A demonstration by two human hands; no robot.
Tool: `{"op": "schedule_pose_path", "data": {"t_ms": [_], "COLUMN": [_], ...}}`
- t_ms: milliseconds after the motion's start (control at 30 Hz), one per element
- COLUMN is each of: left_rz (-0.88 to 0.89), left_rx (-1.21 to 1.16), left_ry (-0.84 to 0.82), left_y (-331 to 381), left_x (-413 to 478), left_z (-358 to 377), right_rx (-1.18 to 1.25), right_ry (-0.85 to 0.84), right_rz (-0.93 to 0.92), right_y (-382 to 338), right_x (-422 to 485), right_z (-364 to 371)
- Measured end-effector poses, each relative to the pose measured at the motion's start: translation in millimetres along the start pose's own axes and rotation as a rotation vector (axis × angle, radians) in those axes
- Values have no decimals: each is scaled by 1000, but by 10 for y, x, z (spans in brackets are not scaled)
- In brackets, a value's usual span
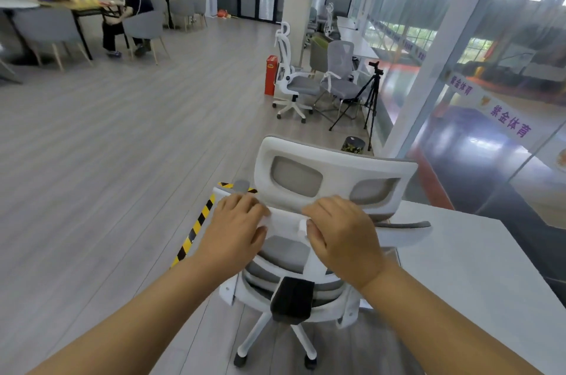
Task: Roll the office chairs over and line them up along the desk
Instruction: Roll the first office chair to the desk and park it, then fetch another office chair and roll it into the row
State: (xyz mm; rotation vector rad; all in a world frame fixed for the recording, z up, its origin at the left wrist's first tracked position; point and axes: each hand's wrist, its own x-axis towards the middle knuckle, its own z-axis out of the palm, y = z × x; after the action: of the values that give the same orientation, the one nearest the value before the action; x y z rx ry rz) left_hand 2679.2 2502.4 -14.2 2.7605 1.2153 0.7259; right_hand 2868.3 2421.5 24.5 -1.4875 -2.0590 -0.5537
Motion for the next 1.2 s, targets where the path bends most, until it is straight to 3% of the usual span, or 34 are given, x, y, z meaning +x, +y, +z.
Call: {"op": "schedule_pose_path", "data": {"t_ms": [200,433,700,1200], "left_rz": [-116,-499,-929,-1558], "left_rx": [125,199,207,356], "left_ry": [-137,-216,-277,-49], "left_y": [-588,-1245,-1582,-1501], "left_x": [-708,-2076,-4102,-8088], "left_z": [-220,-881,-1924,-3948], "right_rx": [78,133,168,417], "right_ry": [-271,-539,-619,-512], "right_rz": [-170,-421,-810,-1343], "right_y": [-698,-2009,-4212,-8920], "right_x": [370,735,840,333], "right_z": [702,1184,1318,568]}}
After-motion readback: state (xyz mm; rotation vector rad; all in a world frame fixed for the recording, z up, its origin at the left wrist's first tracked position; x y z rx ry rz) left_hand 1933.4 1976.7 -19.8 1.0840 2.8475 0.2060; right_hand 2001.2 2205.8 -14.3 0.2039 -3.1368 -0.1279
